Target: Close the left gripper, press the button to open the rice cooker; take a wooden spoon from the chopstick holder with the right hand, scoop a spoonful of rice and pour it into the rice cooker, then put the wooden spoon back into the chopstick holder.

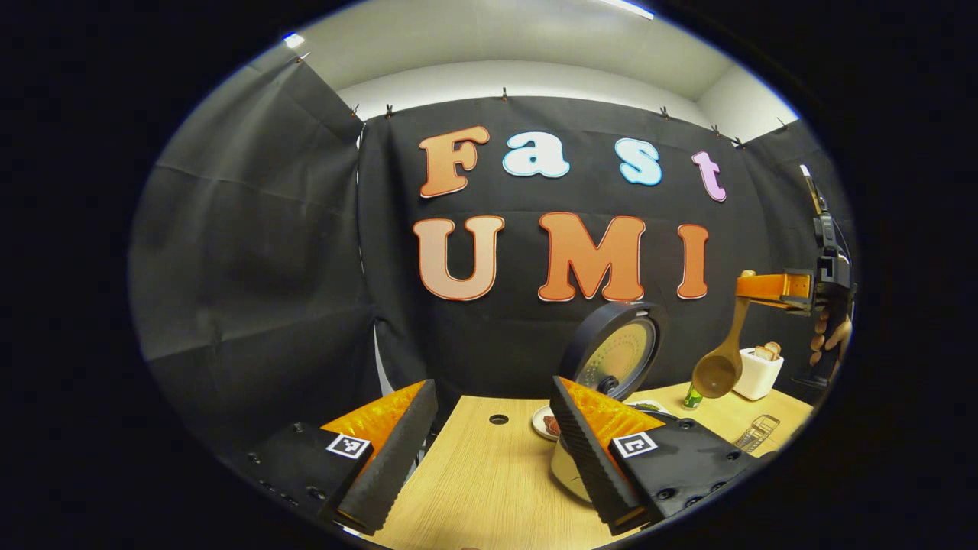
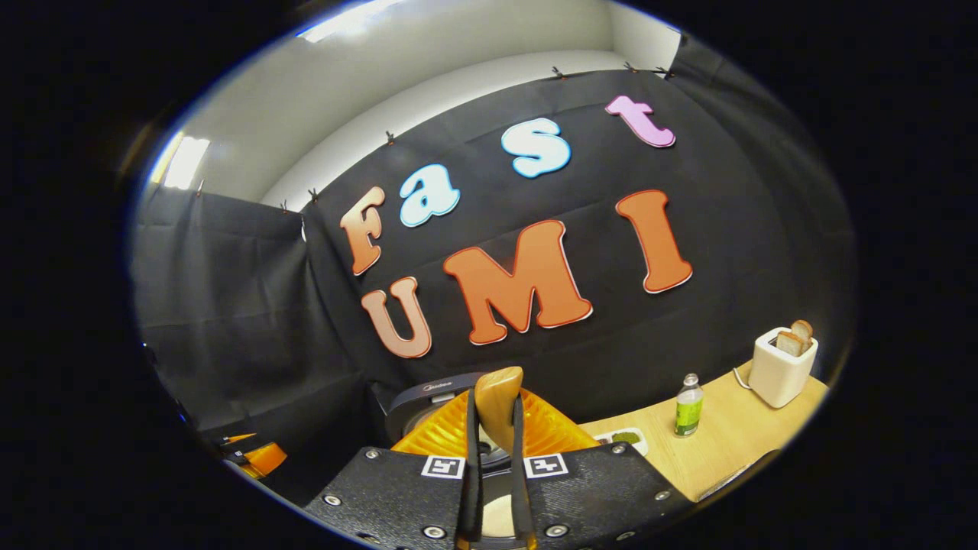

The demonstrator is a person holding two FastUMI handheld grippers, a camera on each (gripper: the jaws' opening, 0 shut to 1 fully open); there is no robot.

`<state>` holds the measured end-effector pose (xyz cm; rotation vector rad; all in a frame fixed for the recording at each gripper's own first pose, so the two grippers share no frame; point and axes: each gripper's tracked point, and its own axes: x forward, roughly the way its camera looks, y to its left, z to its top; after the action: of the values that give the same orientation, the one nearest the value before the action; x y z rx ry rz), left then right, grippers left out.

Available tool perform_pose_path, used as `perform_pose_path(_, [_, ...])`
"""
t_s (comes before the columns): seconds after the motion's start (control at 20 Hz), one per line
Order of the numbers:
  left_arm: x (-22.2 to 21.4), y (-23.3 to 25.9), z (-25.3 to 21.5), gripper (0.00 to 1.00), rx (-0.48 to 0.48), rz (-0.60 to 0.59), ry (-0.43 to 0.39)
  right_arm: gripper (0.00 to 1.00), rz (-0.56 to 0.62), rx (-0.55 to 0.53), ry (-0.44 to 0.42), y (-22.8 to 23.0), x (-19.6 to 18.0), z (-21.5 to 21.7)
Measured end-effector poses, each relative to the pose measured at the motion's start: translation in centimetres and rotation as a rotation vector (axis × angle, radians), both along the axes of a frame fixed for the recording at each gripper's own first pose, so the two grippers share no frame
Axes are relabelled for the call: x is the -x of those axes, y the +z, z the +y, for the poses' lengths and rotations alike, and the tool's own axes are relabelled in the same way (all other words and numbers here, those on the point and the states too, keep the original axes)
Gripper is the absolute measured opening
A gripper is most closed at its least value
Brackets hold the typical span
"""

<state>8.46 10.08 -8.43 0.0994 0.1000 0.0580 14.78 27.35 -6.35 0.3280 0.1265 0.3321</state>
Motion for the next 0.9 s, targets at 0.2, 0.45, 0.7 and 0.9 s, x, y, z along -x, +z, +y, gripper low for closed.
perform_pose_path(0.2, [0.1, 0.0, -1.1, 0.97, -0.001, 0.0, -0.005, 0.14, 0.005, -0.037, -0.081, 0.3, 0.7, -7.1])
perform_pose_path(0.45, [0.2, 0.2, -3.0, 0.99, -0.003, -0.008, -0.021, 0.14, 0.028, -0.014, -0.191, -2.0, 2.1, -15.5])
perform_pose_path(0.7, [0.3, -0.7, -4.7, 0.97, 0.006, 0.0, -0.045, 0.14, 0.093, -0.054, -0.256, -6.1, 3.4, -21.2])
perform_pose_path(0.9, [0.3, -2.2, -5.7, 0.99, 0.017, 0.011, -0.047, 0.14, 0.133, -0.066, -0.31, -10.2, 3.9, -24.9])
